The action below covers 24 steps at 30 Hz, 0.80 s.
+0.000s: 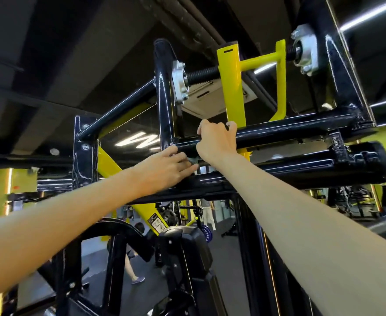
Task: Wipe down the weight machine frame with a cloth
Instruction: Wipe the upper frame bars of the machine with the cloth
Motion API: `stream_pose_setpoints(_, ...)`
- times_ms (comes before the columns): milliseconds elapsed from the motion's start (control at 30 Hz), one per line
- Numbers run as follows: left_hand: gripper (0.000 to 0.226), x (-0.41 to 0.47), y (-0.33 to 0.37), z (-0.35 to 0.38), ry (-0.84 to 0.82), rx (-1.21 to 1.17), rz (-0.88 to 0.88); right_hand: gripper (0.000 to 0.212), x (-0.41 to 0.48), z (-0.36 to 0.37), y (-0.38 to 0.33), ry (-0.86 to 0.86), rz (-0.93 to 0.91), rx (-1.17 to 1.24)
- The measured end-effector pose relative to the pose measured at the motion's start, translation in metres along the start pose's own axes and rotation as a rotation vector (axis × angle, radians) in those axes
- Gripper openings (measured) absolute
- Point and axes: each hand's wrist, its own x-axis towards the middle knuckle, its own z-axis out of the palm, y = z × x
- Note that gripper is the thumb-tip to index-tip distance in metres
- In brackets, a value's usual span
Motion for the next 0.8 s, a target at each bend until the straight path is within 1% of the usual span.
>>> stream_pose_setpoints(33, 0.068, 0.003, -0.003, -0.005, -0.070, 0.053, 0.056, 0.026, 0.000, 0.000, 0.000, -0.001, -0.009, 0.000)
stream_pose_setpoints(100, 0.065, 0.019, -0.005, -0.014, -0.262, 0.091, 0.152, 0.027, 0.001, -0.002, 0.001, 0.000, -0.007, 0.010)
stream_pose_setpoints(167, 0.064, 0.040, -0.005, -0.024, -0.461, 0.079, 0.200, 0.028, 0.000, -0.002, 0.002, -0.007, 0.000, 0.014)
stream_pose_setpoints(200, 0.063, 0.049, -0.006, -0.026, -0.511, 0.083, 0.217, 0.028, 0.000, -0.002, 0.002, -0.004, 0.000, 0.017)
stream_pose_setpoints(233, 0.056, 0.055, -0.010, -0.025, -0.522, 0.087, 0.232, 0.029, 0.000, -0.001, 0.002, -0.002, 0.004, 0.020)
stream_pose_setpoints(300, 0.035, 0.061, -0.015, -0.021, -0.524, 0.091, 0.270, 0.028, 0.000, -0.001, 0.003, -0.010, 0.009, 0.027)
stream_pose_setpoints(367, 0.026, 0.063, -0.015, -0.019, -0.563, 0.039, 0.262, 0.027, 0.001, -0.001, 0.004, -0.008, 0.006, 0.025)
stream_pose_setpoints(433, 0.027, 0.060, -0.014, -0.021, -0.572, -0.041, 0.245, 0.026, -0.001, -0.001, 0.004, -0.032, 0.006, 0.026)
stream_pose_setpoints(500, 0.037, 0.050, -0.016, -0.024, -0.511, -0.039, 0.249, 0.025, 0.001, 0.001, 0.005, -0.028, -0.001, 0.022)
stream_pose_setpoints(533, 0.042, 0.044, -0.020, -0.026, -0.477, -0.007, 0.257, 0.025, 0.002, 0.001, 0.005, 0.004, -0.010, -0.005)
stream_pose_setpoints(600, 0.048, 0.032, -0.025, -0.031, -0.407, 0.061, 0.248, 0.022, 0.003, 0.000, 0.001, 0.130, -0.040, -0.034)
stream_pose_setpoints(633, 0.048, 0.029, -0.026, -0.032, -0.393, 0.071, 0.244, 0.019, 0.002, -0.002, 0.000, 0.191, -0.051, -0.005)
stream_pose_setpoints(667, 0.048, 0.028, -0.026, -0.032, -0.387, 0.070, 0.242, 0.016, 0.001, -0.005, -0.002, 0.213, -0.040, 0.049)
stream_pose_setpoints(700, 0.048, 0.029, -0.026, -0.031, -0.380, 0.067, 0.239, 0.015, 0.000, -0.007, -0.004, 0.192, -0.004, 0.108)
stream_pose_setpoints(733, 0.047, 0.031, -0.025, -0.030, -0.358, 0.061, 0.234, 0.014, -0.002, -0.009, -0.005, 0.135, 0.042, 0.156)
stream_pose_setpoints(800, 0.043, 0.033, -0.022, -0.028, -0.298, 0.046, 0.203, 0.015, -0.008, -0.012, -0.007, -0.023, 0.107, 0.156)
